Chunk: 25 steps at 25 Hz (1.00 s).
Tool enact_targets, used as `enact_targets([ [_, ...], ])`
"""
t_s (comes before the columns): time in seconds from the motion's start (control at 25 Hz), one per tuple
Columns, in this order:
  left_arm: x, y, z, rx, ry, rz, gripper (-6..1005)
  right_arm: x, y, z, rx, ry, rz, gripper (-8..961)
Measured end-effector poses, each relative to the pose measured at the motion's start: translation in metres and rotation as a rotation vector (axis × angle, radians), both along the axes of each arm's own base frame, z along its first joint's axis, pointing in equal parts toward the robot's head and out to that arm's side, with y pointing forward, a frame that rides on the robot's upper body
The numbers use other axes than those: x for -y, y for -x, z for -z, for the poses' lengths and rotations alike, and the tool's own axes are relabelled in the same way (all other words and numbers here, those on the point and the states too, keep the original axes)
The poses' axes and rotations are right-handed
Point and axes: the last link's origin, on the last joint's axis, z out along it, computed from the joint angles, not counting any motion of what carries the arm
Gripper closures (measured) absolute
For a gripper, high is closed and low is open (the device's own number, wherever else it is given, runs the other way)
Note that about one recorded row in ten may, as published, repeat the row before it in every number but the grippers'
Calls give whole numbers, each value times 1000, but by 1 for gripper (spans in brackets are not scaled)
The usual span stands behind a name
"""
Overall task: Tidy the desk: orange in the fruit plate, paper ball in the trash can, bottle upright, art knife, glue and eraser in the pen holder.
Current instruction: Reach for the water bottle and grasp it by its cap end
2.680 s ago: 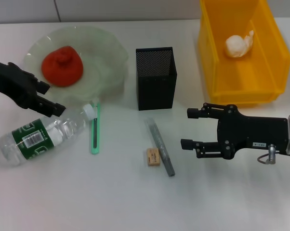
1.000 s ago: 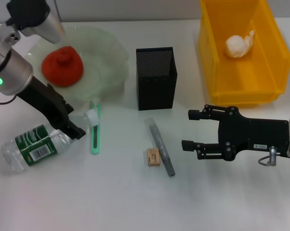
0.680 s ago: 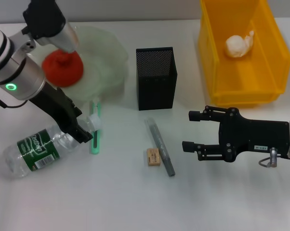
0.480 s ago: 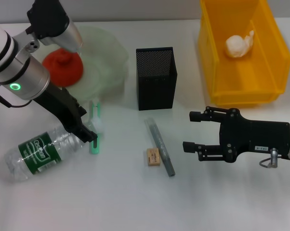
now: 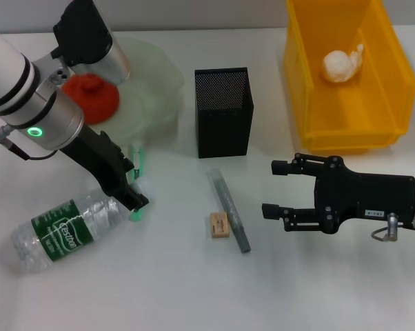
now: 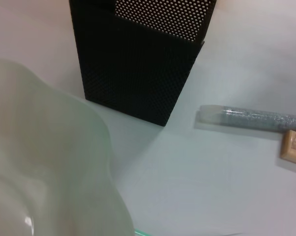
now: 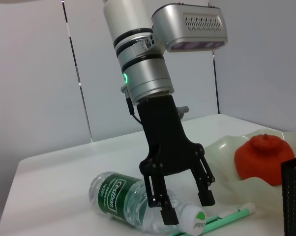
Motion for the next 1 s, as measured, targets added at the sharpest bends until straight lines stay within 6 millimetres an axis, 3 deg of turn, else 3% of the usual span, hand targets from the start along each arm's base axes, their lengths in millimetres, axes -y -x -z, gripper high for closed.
enact_targets([
  [0.76, 3, -1, 5, -4, 16, -13, 201, 0, 0, -1, 0, -2, 1, 163],
  [1.0, 4, -1, 8, -20, 25, -3, 359, 0, -1, -1, 0, -3, 1, 162],
])
